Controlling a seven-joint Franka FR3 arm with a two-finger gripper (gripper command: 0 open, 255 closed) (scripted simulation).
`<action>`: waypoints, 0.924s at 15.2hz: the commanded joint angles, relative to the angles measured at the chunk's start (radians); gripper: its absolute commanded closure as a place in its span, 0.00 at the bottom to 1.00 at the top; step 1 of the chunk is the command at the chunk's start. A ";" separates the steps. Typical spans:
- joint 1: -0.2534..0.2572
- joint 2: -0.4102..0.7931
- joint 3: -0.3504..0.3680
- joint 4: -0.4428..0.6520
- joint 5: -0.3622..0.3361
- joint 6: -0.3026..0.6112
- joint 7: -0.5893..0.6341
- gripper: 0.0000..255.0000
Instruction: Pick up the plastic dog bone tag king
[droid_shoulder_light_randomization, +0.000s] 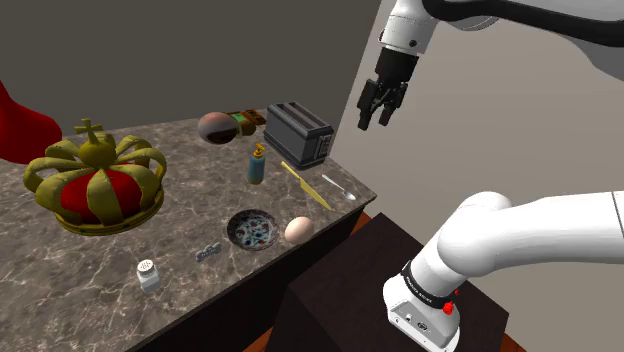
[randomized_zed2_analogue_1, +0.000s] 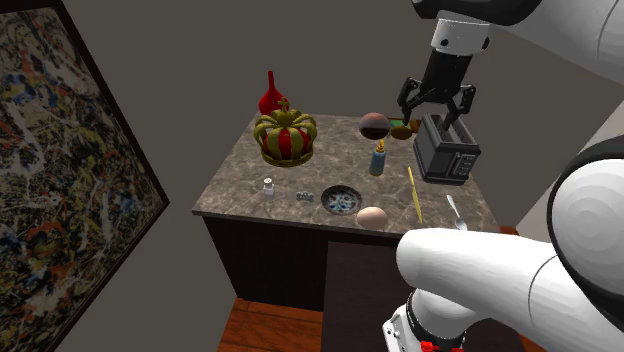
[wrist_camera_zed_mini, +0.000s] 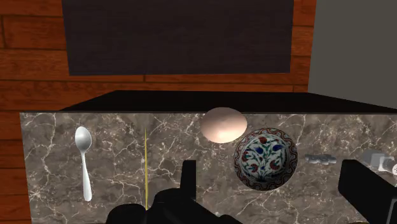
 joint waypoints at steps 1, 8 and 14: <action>0.000 0.000 0.000 0.000 0.000 0.000 0.000 0.00; 0.073 0.176 0.025 -0.051 -0.016 0.233 -0.171 0.00; 0.128 0.353 0.057 -0.051 -0.033 0.420 -0.302 0.00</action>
